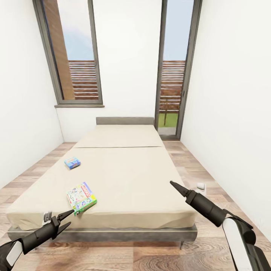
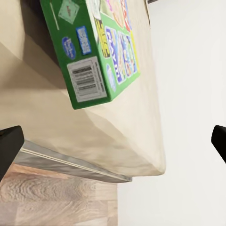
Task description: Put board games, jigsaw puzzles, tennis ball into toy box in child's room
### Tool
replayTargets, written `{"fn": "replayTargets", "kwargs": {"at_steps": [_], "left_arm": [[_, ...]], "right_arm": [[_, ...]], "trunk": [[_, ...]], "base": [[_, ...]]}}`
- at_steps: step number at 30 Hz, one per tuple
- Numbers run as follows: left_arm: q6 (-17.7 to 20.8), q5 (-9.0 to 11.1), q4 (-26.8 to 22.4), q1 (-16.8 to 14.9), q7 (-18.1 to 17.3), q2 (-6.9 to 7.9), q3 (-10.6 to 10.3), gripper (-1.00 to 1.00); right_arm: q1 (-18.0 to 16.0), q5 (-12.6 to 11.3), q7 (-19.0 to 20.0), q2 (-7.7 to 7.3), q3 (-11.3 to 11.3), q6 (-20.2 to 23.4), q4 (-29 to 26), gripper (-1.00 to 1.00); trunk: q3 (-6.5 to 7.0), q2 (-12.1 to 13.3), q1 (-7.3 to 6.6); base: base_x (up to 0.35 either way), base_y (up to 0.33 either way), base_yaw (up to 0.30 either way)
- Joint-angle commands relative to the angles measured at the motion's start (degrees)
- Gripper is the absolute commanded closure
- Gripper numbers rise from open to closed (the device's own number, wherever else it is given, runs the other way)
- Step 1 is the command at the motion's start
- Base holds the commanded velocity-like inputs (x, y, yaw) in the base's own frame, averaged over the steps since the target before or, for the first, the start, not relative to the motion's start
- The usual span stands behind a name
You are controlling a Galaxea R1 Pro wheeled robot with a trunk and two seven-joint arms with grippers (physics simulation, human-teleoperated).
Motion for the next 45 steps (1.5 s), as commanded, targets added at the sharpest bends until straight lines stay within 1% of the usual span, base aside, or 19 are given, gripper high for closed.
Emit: {"fn": "replayTargets", "kwargs": {"at_steps": [1,4,9,20,45], "left_arm": [[0.43,0.07,0.02,-0.04,-0.13,-0.01,0.15,-1.0],[0.43,0.08,0.02,-0.04,-0.16,-0.01,0.15,-1.0],[0.43,0.04,0.02,-0.04,-0.05,-0.01,0.16,-1.0],[0.43,-0.01,0.02,-0.04,0.24,-0.01,0.15,-1.0],[0.43,-0.02,0.02,-0.04,0.28,-0.01,0.11,-1.0]], "right_arm": [[-0.04,-0.24,0.47,0.0,-0.32,0.48,-0.16,-1.0],[-0.08,-0.27,3.53,0.0,-1.2,1.45,-0.59,-1.0],[-0.07,-0.19,5.8,0.0,-1.67,2.95,-0.76,-1.0],[-0.09,-0.16,6.39,0.08,-1.75,3.13,-0.72,-1.0],[-0.07,-0.04,6.32,0.23,-1.75,2.7,-0.64,-1.0]], "trunk": [[-0.06,-0.02,-0.01],[-0.06,-0.02,-0.01],[-0.06,-0.02,-0.01],[-0.06,-0.02,-0.01],[-0.06,-0.02,-0.01]], "base": [[0.012,-0.001,0.0],[0.006,0.0,0.0],[0.033,0.004,0.0],[0.134,0.045,0.0],[0.005,-0.015,0.0]]}}
